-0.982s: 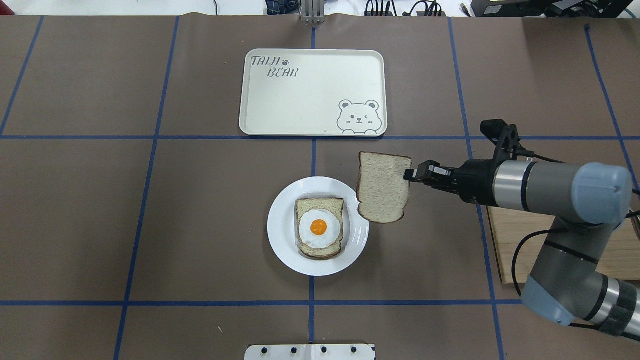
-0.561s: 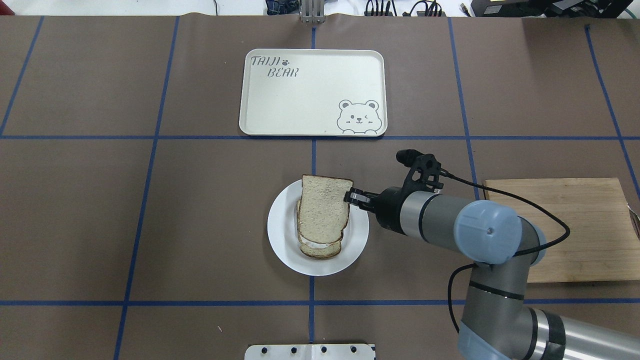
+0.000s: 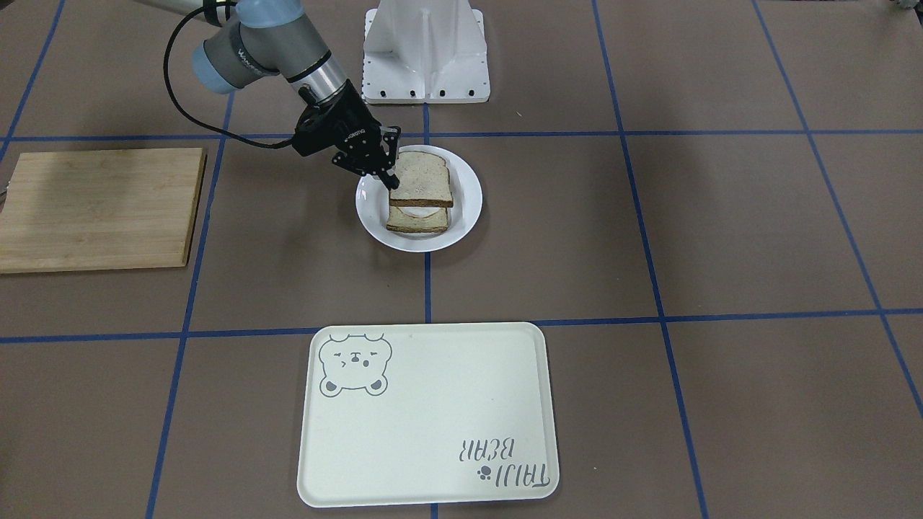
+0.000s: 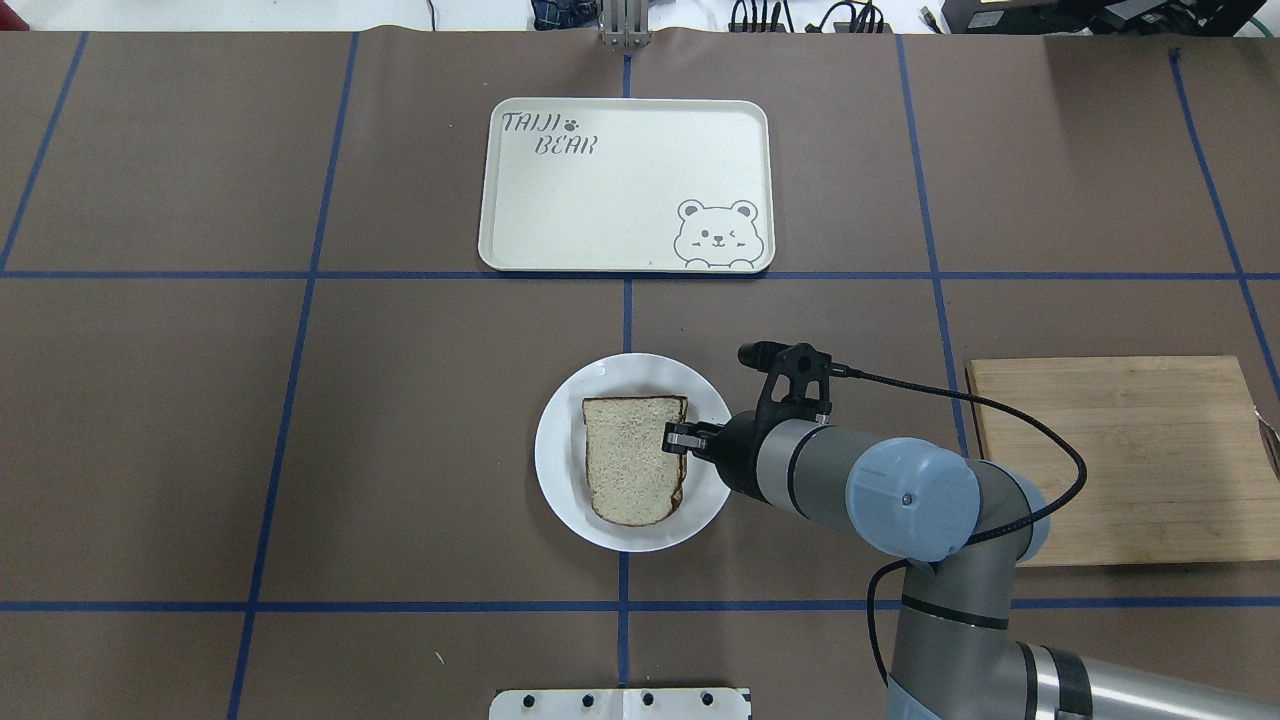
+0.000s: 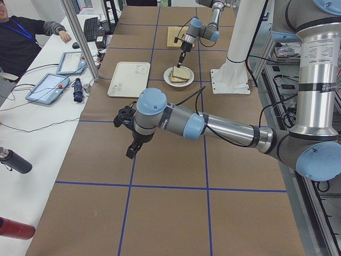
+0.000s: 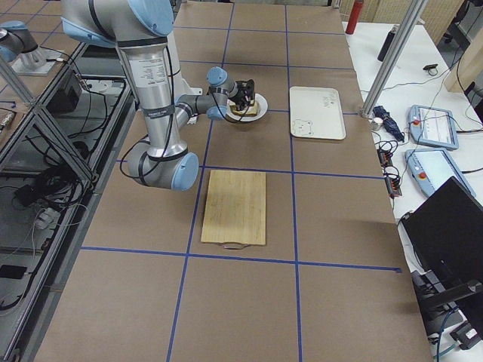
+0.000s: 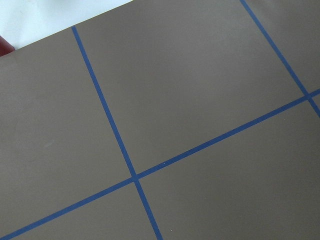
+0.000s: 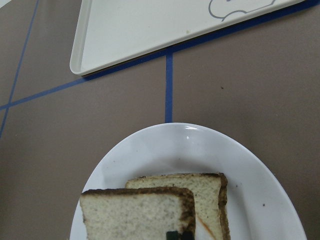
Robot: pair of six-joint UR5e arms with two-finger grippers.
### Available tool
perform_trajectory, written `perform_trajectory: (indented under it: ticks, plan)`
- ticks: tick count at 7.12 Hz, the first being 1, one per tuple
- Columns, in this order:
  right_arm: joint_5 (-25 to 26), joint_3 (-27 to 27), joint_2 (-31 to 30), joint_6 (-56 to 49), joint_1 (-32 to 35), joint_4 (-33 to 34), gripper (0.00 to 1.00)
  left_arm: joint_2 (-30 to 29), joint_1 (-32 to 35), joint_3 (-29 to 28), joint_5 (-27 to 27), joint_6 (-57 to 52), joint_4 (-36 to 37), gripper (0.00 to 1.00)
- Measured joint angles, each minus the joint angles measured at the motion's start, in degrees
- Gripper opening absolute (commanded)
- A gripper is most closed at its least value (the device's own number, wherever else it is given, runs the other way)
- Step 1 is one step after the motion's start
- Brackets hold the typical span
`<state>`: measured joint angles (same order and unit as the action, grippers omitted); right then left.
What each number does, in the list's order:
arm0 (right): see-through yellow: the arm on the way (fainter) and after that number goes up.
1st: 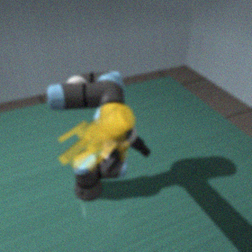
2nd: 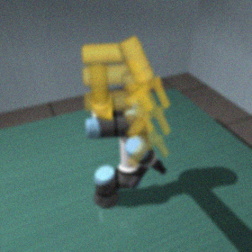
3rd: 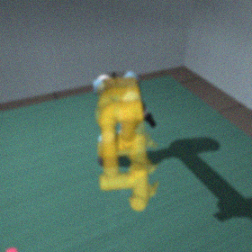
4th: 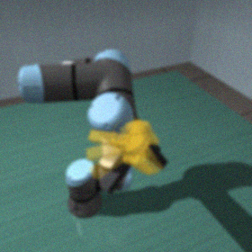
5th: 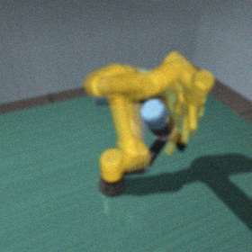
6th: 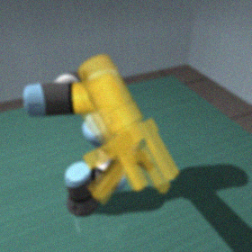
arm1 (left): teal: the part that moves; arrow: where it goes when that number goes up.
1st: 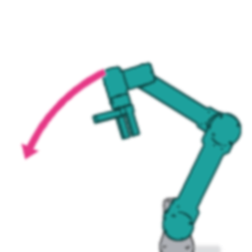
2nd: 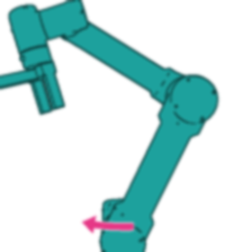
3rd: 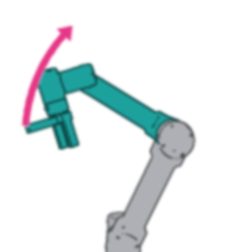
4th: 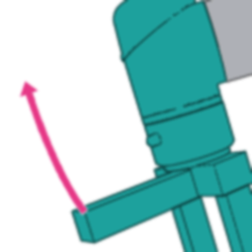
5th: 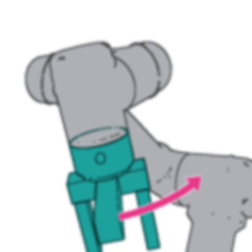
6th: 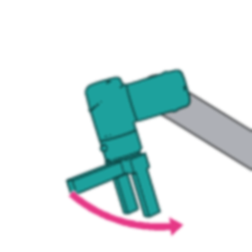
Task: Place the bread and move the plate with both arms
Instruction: 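Open the right gripper and withdraw the right arm away from the plate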
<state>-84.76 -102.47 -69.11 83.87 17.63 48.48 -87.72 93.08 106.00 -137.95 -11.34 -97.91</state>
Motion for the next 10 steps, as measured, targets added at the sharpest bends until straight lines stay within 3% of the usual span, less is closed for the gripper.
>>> perform_trajectory:
  ticks: [1, 2, 3, 5, 6, 8, 10]
  plan:
    - [0.0, 0.7, 0.5, -0.6, 0.2, 0.0, 0.43, 0.1, 0.0, 0.0, 0.0, 0.0, 0.0, 0.99]
    - [0.0, 1.1, 0.8, -1.0, 0.6, 0.0, 0.61, 0.3, 0.0, 0.1, 0.0, 0.0, 0.0, 0.99]
    - [0.0, 1.5, 1.2, -1.0, 1.1, 0.0, 1.00, 0.6, 0.0, 0.2, 0.0, 0.0, -0.1, 0.99]
    - [-0.8, 1.8, 1.9, -0.7, 3.4, 0.1, 1.00, 0.8, 0.0, 0.3, -0.3, 0.0, -0.1, 0.99]
    - [-4.1, 1.6, 2.1, -0.8, 6.4, 0.2, 1.00, 0.8, 0.0, 0.3, -0.7, 0.0, -0.1, 0.99]
    - [-16.6, 0.8, 2.1, -1.0, 16.8, 2.5, 1.00, 0.8, 0.0, 0.5, -1.2, 0.1, -0.1, 0.99]
    - [-30.9, -0.3, 1.0, -7.8, 30.8, 10.3, 1.00, -0.2, -0.8, 1.5, -3.4, 1.7, -1.1, 0.99]
